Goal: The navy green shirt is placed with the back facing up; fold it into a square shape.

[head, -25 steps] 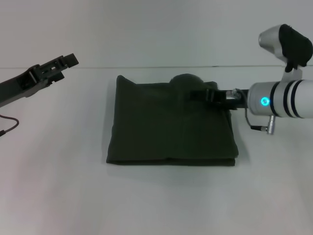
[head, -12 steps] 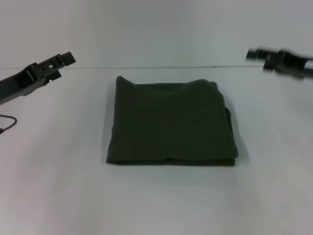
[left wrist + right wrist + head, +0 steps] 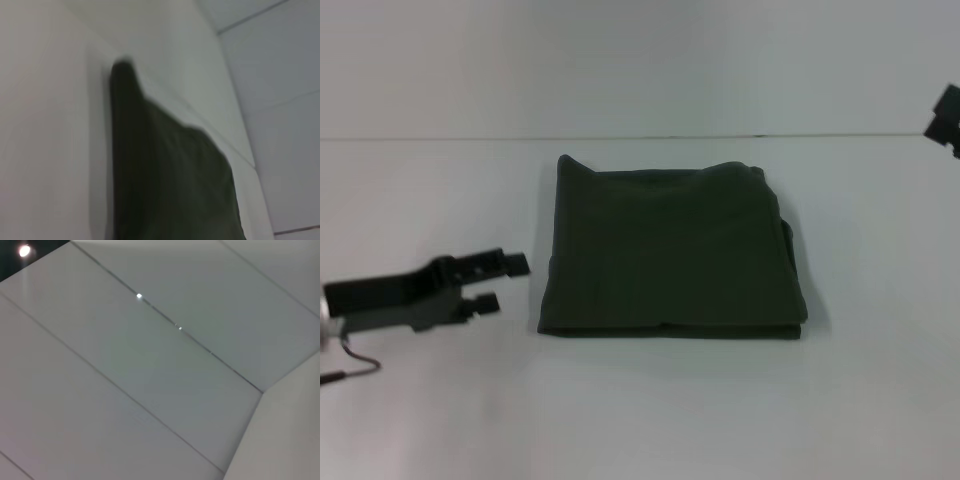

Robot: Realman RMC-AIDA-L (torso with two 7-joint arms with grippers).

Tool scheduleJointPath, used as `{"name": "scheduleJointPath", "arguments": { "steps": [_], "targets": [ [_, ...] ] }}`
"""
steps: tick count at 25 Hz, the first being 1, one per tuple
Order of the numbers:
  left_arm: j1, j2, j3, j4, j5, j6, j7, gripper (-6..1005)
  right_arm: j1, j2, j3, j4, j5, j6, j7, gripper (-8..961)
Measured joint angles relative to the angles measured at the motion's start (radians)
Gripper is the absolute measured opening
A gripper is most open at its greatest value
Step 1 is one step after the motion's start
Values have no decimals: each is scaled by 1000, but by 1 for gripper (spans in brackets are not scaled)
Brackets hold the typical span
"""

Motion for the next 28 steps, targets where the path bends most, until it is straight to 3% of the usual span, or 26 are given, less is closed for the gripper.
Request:
{"name": "scheduleJointPath", "arguments": {
  "steps": [4,9,23,28],
  "targets": [
    [7,-36,2,-48,5,-32,-27,949,-8,-2,5,41,0,8,-24,857],
    [-4,-54,2,-142,6,-177,-51,948,3,-5,6,46,-1,6,-26,857],
    [-9,-71,-8,-207,-19,-289,-70,948,-5,-1,28,62,7,9,-42,857],
    [-42,-75,-4,-242,-21,-315,-62,947,-4,-2,43,82,7,11,-53,856]
  ]
}}
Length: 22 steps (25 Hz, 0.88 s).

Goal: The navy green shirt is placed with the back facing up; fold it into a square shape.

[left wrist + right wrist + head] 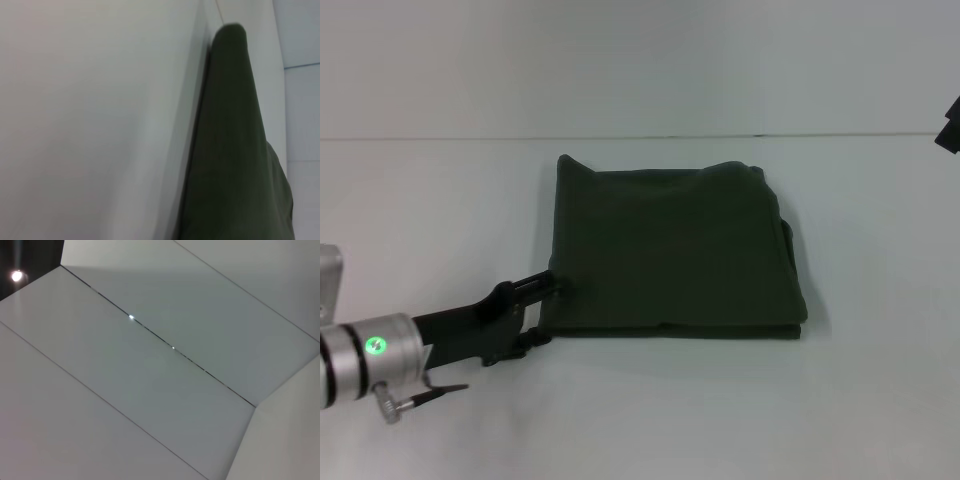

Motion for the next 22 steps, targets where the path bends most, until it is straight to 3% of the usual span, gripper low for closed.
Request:
{"name": "scheduleJointPath", "arguments": {
  "steps": [4,10,22],
  "targets": [
    [-39,6,4,-47,3,-33,8,946,4,-9,1,20,-1,0,-8,857],
    [-26,-3,4,-21,-18,-11,32,899,-1,-10,23,23,0,-2,-12,857],
    [-12,1,4,-21,-13,9,74,432,-1,-7,32,32,0,1,-16,856]
  ]
}}
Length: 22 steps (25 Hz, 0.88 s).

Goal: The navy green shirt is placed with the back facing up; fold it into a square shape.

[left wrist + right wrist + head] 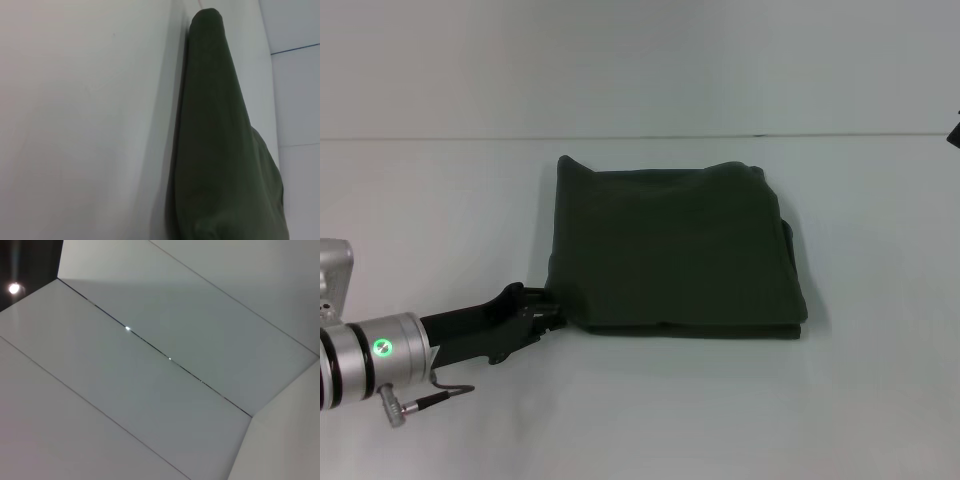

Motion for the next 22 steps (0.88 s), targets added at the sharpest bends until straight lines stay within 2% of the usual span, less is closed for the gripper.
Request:
{"name": "scheduleJointPath", "arguments": {
  "steps": [9,13,22],
  "targets": [
    [-5,0,2,-6,2,-14,5,172,-3,1,5,0,0,-2,0,856],
    [4,0,3,7,15,36,37,34,-4,3,5,1,-1,-2,0,856],
    [104,-2,2,107,26,168,38,61,-5,2,10,27,0,-1,0,857]
  ]
}}
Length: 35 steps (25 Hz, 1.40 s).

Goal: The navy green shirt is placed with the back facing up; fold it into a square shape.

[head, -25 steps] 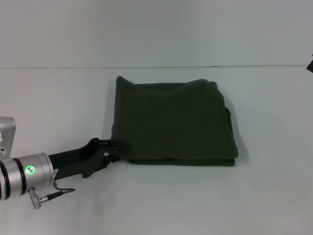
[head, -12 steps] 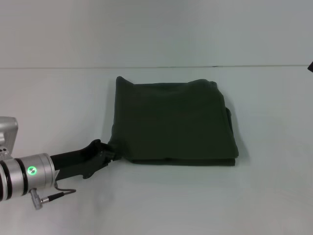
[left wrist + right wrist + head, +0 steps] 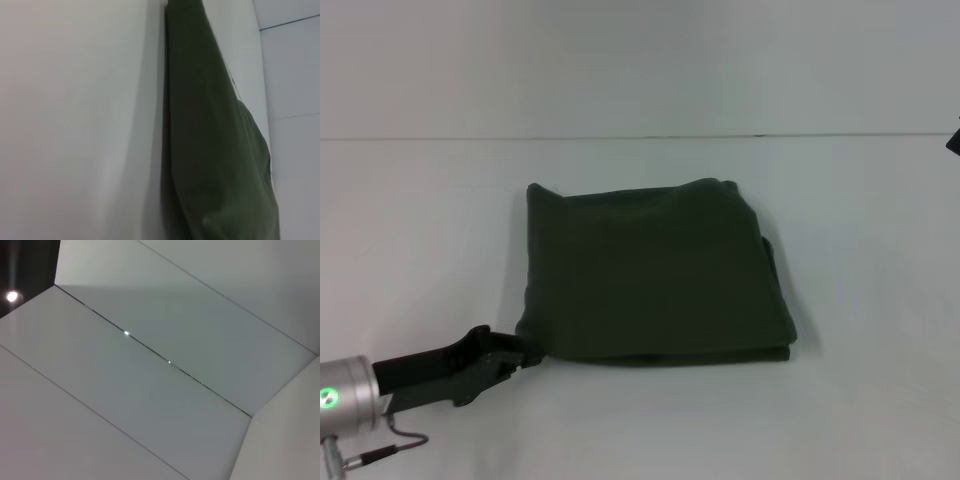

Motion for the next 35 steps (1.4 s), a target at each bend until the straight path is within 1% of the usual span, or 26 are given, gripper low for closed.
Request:
{"name": "scheduleJointPath", "arguments": {
  "steps": [1,3,9,12,15,18,19,20,21,23,25,27,29,31,34,35],
  "targets": [
    [23,5,-7,15,0,27,-5,67,0,0,0,0,0,0,0,857],
    [27,8,-10,18,3,38,-6,80,2,0,0,0,0,1,0,857],
    [16,17,-20,21,46,53,-15,118,12,2,-3,0,-3,1,0,856],
    [11,34,-44,24,69,92,-8,136,13,-1,-5,0,-5,2,-1,856],
    [20,51,-81,64,79,159,24,155,13,-3,-6,0,-5,9,-6,856],
    [41,77,-145,120,89,248,66,174,12,-4,-9,-8,-12,20,-15,856],
    [45,83,-176,136,89,285,111,180,14,-5,-12,-18,-29,24,-25,856],
    [48,89,-203,147,86,315,157,187,18,-8,-17,-30,-53,31,-38,858],
    [47,90,-229,153,73,354,246,193,26,-12,-35,-54,-107,45,-51,860],
    [35,88,-230,159,59,389,407,273,48,-19,-82,-106,-229,86,-66,863],
    [6,90,-196,165,64,389,527,353,85,-23,-137,-145,-367,136,-92,867],
    [-32,102,-147,168,73,367,568,433,123,-20,-189,-163,-481,146,-152,877],
    [-64,113,-100,173,76,343,595,512,161,-8,-245,-181,-569,145,-233,887],
    [-95,120,-58,183,76,320,626,591,187,17,-281,-202,-615,151,-299,897],
    [-138,119,13,208,77,284,654,721,209,69,-291,-242,-628,146,-342,912],
    [-148,117,40,215,77,271,658,766,211,81,-293,-253,-623,138,-354,917]
  ]
}}
